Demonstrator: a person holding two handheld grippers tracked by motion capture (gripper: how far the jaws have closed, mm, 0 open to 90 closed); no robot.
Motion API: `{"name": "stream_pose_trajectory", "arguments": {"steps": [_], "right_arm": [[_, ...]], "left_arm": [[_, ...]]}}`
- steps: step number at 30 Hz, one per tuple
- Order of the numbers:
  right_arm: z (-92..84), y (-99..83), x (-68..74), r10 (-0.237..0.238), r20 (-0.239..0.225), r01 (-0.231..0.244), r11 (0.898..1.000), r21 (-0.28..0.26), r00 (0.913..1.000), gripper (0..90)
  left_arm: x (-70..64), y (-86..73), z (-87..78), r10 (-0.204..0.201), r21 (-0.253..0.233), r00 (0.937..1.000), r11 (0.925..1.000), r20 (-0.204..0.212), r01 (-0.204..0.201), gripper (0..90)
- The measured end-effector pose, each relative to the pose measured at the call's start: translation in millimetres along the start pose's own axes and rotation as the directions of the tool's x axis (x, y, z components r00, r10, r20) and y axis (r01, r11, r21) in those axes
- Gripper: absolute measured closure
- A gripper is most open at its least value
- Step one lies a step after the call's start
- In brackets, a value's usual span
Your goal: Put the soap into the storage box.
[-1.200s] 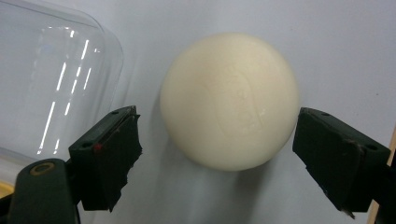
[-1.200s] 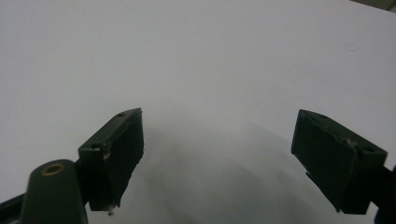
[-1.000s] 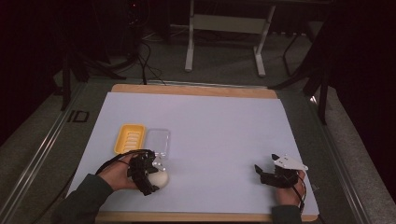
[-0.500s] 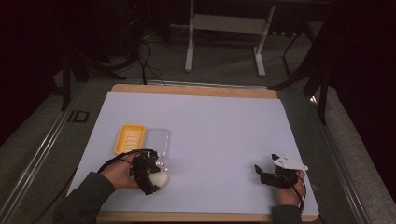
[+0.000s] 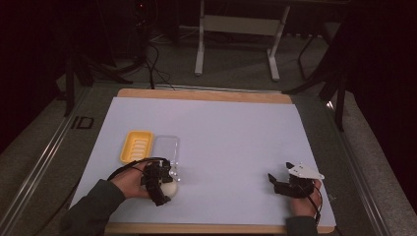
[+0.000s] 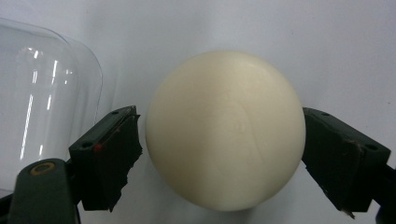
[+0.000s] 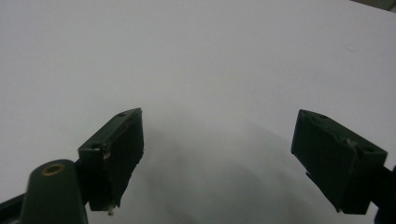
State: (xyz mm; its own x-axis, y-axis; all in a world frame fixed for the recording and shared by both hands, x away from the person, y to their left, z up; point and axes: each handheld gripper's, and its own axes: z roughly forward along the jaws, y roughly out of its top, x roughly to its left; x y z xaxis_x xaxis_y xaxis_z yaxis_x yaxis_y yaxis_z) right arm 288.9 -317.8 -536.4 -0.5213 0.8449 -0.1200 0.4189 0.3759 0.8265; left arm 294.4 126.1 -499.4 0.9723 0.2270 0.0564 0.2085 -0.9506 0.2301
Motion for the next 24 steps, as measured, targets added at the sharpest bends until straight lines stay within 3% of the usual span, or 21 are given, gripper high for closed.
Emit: {"name": "stream_pose_trajectory", "arguments": {"steps": [17,24], "right_arm": [[0.0,0.0,0.0,-0.001,-0.001,0.001,1.0,-0.001,1.0,16.9],[0.0,0.0,-0.1,-0.001,-0.002,0.001,1.0,0.0,1.0,16.9]], "left_arm": [[0.4,7.4,7.7,0.022,0.031,0.9997,0.9993,0.012,-0.022,21.1],[2.7,11.1,8.8,0.025,0.051,0.9989,0.9983,0.04,-0.027,23.0]]}}
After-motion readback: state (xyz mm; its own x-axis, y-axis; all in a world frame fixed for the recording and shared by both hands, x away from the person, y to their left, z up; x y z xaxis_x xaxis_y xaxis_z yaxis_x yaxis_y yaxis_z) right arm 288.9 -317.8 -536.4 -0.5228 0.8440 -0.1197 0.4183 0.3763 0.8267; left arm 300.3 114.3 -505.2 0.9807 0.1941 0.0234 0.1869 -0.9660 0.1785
